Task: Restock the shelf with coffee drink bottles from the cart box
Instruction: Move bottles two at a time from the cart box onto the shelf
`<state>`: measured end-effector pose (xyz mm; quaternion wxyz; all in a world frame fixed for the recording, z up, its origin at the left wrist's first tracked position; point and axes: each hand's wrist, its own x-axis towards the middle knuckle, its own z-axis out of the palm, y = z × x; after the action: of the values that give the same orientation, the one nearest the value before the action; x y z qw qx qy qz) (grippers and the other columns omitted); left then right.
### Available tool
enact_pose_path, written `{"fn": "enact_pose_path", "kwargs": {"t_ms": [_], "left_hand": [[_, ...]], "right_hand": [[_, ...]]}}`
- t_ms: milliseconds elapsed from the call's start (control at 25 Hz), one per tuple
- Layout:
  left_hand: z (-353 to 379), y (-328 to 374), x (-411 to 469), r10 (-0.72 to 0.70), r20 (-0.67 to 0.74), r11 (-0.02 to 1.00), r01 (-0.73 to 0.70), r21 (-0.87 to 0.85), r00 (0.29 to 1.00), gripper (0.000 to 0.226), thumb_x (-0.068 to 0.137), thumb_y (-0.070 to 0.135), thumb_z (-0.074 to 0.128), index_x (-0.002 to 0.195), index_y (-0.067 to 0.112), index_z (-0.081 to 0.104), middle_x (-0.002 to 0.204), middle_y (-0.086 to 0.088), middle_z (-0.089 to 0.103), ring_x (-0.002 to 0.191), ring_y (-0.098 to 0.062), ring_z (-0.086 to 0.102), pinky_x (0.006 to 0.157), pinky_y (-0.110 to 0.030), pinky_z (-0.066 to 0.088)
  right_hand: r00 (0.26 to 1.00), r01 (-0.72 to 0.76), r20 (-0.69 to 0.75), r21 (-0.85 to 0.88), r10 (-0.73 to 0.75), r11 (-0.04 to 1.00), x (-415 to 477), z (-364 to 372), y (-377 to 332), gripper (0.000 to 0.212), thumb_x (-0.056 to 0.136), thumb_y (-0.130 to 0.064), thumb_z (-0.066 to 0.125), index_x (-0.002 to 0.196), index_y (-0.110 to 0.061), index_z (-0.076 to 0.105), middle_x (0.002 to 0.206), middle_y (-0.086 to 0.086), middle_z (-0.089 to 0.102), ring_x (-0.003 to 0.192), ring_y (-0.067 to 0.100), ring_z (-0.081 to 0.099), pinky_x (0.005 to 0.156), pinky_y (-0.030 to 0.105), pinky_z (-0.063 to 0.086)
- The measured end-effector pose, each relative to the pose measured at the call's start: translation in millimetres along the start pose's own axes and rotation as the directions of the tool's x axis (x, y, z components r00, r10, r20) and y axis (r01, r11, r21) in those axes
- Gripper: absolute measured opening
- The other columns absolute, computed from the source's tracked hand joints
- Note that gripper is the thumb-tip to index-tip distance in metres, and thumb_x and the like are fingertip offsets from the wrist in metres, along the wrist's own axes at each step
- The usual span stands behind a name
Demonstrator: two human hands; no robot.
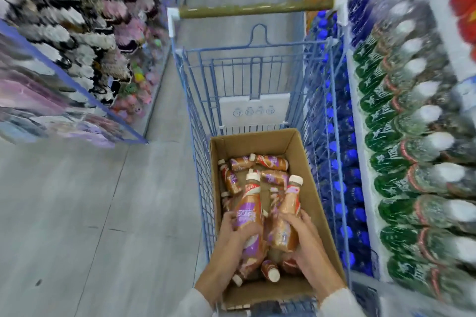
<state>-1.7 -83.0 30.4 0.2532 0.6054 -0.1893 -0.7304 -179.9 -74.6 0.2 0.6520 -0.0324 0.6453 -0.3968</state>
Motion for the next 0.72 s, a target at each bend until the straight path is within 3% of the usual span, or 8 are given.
{"fn": "enact_pose_path", "kwargs": {"t_ms": [120, 240, 400, 560, 720], "left_hand": [[-5, 15, -23, 0.107, 0.084, 0.994, -0.109, 0.025, 0.991, 0.073, 0.051, 0.035, 0.088, 0.116, 0.026, 0.055, 0.094, -0.001, 0.077, 0.082, -0.023, 0.077, 0.06, -0.038, 0.06], [-6, 25, -53, 0.193, 0.187, 0.977, -0.207, 0.057, 0.963, 0.064, 0.052, 0.037, 0.085, 0.11, 0.028, 0.059, 0.094, 0.0, 0.076, 0.079, -0.022, 0.075, 0.06, -0.043, 0.06], [2, 33, -95, 0.246, 0.329, 0.957, -0.282, 0.066, 0.912, 0.058, 0.06, 0.036, 0.083, 0.113, 0.027, 0.062, 0.097, -0.005, 0.075, 0.081, -0.026, 0.075, 0.059, -0.042, 0.059], [34, 25, -141, 0.251, 0.491, 0.936, -0.339, 0.098, 0.834, 0.059, 0.057, 0.036, 0.076, 0.112, 0.019, 0.062, 0.089, 0.001, 0.074, 0.074, -0.018, 0.075, 0.057, -0.04, 0.058], [86, -5, -197, 0.207, 0.66, 0.902, -0.401, 0.157, 0.723, 0.05, 0.067, 0.028, 0.067, 0.113, 0.011, 0.059, 0.092, -0.005, 0.068, 0.073, -0.014, 0.07, 0.055, -0.033, 0.054]], "right_hand": [[0.991, 0.13, -0.025, 0.079, -0.129, 0.988, -45, 9, 4, 0.07, 0.08, -0.022, 0.079, 0.145, -0.022, 0.052, 0.123, 0.011, 0.073, 0.11, 0.033, 0.071, 0.099, 0.059, 0.053], [0.964, 0.257, -0.108, 0.146, -0.243, 0.955, -94, 13, 11, 0.081, 0.076, -0.026, 0.082, 0.148, -0.019, 0.047, 0.135, 0.012, 0.066, 0.116, 0.033, 0.068, 0.103, 0.058, 0.051], [0.915, 0.397, -0.168, 0.202, -0.368, 0.895, -156, 5, 18, 0.077, 0.064, -0.039, 0.084, 0.134, -0.019, 0.06, 0.112, 0.012, 0.076, 0.093, 0.029, 0.074, 0.081, 0.046, 0.058], [0.864, 0.488, -0.272, 0.248, -0.424, 0.837, -216, -25, 33, 0.075, 0.066, -0.042, 0.087, 0.134, -0.029, 0.059, 0.118, 0.008, 0.075, 0.1, 0.03, 0.075, 0.081, 0.047, 0.061], [0.776, 0.609, -0.404, 0.277, -0.485, 0.744, -291, -71, 59, 0.066, 0.067, -0.04, 0.087, 0.127, -0.034, 0.062, 0.111, 0.005, 0.077, 0.094, 0.029, 0.077, 0.072, 0.042, 0.061]]}}
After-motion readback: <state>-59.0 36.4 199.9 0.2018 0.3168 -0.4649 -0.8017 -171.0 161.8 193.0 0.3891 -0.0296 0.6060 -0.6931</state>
